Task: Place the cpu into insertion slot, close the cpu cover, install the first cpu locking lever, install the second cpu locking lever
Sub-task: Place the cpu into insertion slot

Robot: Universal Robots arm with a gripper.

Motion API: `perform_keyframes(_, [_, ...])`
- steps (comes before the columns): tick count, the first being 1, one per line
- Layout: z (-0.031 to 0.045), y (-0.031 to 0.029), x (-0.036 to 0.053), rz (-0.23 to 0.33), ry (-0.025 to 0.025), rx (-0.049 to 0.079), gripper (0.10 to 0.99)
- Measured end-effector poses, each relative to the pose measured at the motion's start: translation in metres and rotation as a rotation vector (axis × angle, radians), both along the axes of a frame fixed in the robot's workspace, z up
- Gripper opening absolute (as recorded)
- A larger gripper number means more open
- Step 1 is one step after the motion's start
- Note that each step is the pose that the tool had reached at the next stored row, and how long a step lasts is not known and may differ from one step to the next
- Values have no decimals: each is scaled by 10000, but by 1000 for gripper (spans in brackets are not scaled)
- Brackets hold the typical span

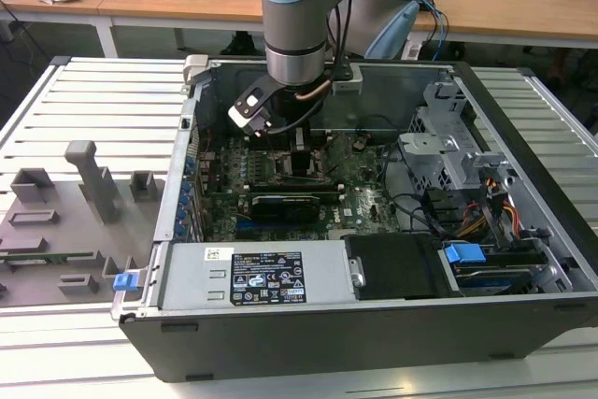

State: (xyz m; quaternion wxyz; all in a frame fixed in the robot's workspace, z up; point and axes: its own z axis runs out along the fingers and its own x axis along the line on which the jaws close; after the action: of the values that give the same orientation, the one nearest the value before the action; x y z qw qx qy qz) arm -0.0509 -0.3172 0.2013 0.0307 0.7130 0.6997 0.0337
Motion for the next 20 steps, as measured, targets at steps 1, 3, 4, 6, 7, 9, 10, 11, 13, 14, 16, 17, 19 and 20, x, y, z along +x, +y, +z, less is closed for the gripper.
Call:
perform_keyframes(1, [-2, 1, 0, -1, -4, 6, 541])
perform_keyframes(3, [-1, 0, 0, 0, -1, 2, 608])
perform_keyframes(4, [-1, 0, 0, 0, 0, 1, 608])
perform_keyframes(6, [5, 0, 0, 0, 1, -2, 608])
perform_keyframes(7, [10, 0, 0, 0, 0, 0, 608])
perform_keyframes(9, [33, 0, 0, -1, 0, 0, 608])
perform_keyframes(10, [50, 0, 0, -1, 0, 1, 608])
perform_keyframes(11, [69, 0, 0, 0, 2, 1, 608])
perform_keyframes(13, [88, 1, 16, -1, 72, 2, 463])
perform_keyframes(14, [92, 0, 26, -1, 106, 1, 404])
perform_keyframes(16, [96, 0, 47, -1, 181, 0, 341])
perform_keyframes(17, [99, 0, 58, 0, 223, 0, 282])
perform_keyframes(19, [106, 0, 69, 1, 282, -1, 161])
perform_keyframes(20, [110, 0, 69, -2, 294, 0, 106])
